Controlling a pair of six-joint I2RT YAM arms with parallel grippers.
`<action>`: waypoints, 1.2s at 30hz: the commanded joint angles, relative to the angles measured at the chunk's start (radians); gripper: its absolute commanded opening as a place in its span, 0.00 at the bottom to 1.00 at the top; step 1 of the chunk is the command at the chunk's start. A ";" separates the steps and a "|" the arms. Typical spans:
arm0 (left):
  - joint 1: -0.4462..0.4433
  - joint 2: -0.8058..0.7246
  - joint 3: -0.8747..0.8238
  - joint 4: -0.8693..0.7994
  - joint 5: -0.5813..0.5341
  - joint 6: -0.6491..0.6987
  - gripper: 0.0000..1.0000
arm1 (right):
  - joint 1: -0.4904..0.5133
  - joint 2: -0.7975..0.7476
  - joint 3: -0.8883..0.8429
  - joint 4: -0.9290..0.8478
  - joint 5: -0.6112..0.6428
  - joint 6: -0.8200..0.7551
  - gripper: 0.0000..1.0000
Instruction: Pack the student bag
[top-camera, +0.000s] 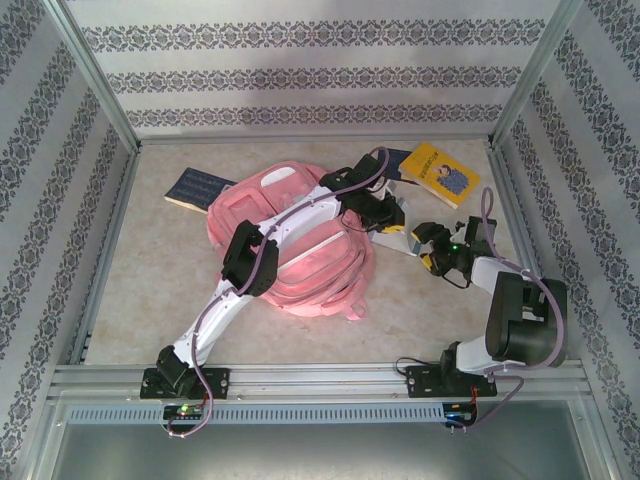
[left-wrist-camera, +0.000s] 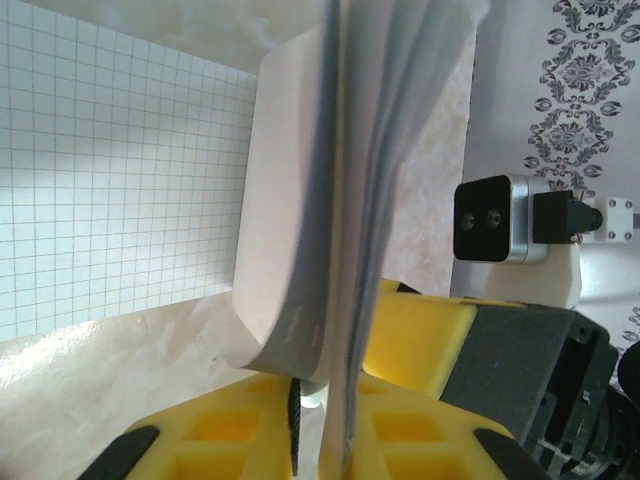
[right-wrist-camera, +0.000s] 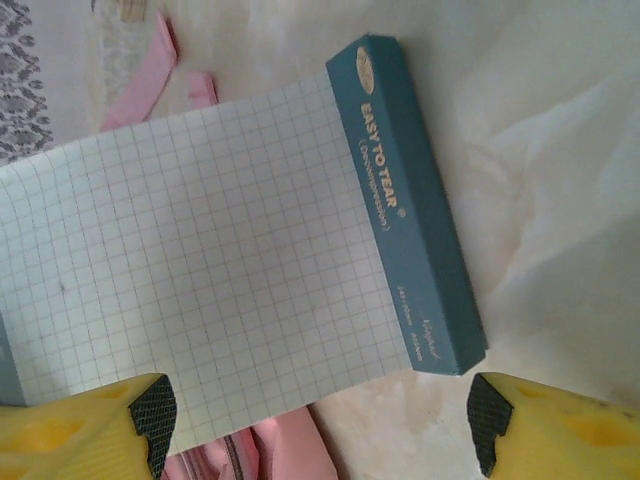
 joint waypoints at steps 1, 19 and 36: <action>-0.004 -0.048 -0.007 0.009 0.021 0.011 0.11 | -0.019 -0.010 -0.022 0.017 0.037 0.014 0.78; 0.001 -0.094 0.058 -0.019 0.055 0.034 0.00 | -0.028 0.034 -0.036 0.191 -0.053 0.090 0.80; 0.001 -0.138 0.005 0.023 0.102 0.017 0.00 | -0.029 0.181 -0.111 0.690 -0.121 0.376 0.51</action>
